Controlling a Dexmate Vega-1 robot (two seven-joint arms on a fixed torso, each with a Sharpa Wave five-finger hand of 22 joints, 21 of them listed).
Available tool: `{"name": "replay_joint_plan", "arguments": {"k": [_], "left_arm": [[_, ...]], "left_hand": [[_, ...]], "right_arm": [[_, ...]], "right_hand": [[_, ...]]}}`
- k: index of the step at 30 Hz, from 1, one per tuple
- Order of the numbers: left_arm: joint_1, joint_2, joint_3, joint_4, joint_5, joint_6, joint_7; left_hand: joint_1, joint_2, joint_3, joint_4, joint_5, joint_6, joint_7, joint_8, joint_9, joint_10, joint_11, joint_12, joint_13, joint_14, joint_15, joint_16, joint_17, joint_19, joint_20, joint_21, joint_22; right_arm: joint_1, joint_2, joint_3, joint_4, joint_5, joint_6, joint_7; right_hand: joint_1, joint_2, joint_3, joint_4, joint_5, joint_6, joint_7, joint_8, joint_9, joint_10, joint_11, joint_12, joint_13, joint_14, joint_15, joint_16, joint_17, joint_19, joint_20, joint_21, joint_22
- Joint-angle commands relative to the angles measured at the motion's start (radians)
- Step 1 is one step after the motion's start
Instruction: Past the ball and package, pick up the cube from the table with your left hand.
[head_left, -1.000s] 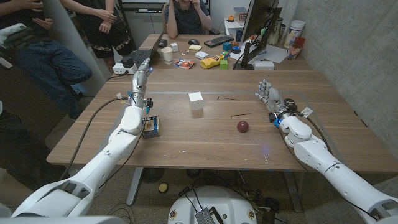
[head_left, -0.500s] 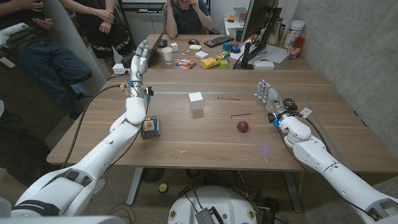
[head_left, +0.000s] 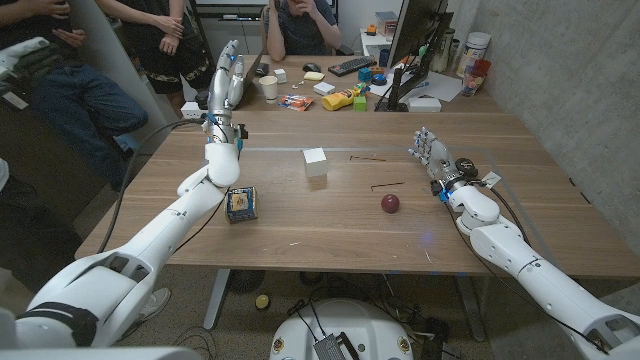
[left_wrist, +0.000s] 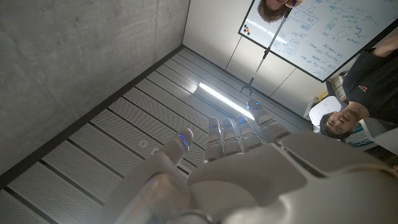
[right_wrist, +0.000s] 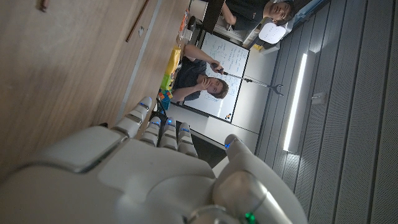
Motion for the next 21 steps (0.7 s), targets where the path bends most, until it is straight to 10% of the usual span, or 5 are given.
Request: {"name": "replay_joint_plan", "arguments": {"k": [1, 21], "left_arm": [[-0.125, 0.011, 0.091, 0.077, 0.134, -0.018, 0.069], [-0.346, -0.002, 0.275, 0.279, 0.285, -0.161, 0.122]], "left_hand": [[0.012, 0.067, 0.006, -0.004, -0.002, 0.006, -0.009, -0.004, 0.003, 0.004, -0.004, -0.001, 0.006, -0.002, -0.009, -0.004, 0.003, 0.007, 0.007, -0.001, 0.001], [0.027, 0.046, -0.009, -0.022, -0.008, 0.039, -0.055, -0.007, 0.004, 0.014, -0.037, -0.008, 0.006, 0.006, -0.042, -0.004, 0.004, -0.001, 0.044, -0.012, 0.002]], "right_arm": [[0.013, 0.009, 0.0, 0.029, 0.003, 0.012, 0.01], [0.031, 0.021, -0.006, 0.059, 0.002, 0.029, 0.028]], "right_hand": [[-0.009, 0.003, -0.003, 0.004, 0.007, 0.001, 0.012, 0.007, 0.005, 0.004, 0.006, 0.008, 0.003, 0.001, -0.005, 0.008, 0.002, 0.005, -0.006, 0.007, 0.004], [-0.022, -0.014, -0.018, 0.009, 0.005, -0.002, 0.024, 0.006, 0.005, 0.005, 0.012, 0.008, 0.003, 0.003, 0.0, 0.009, 0.003, 0.007, 0.0, 0.007, 0.003]]}}
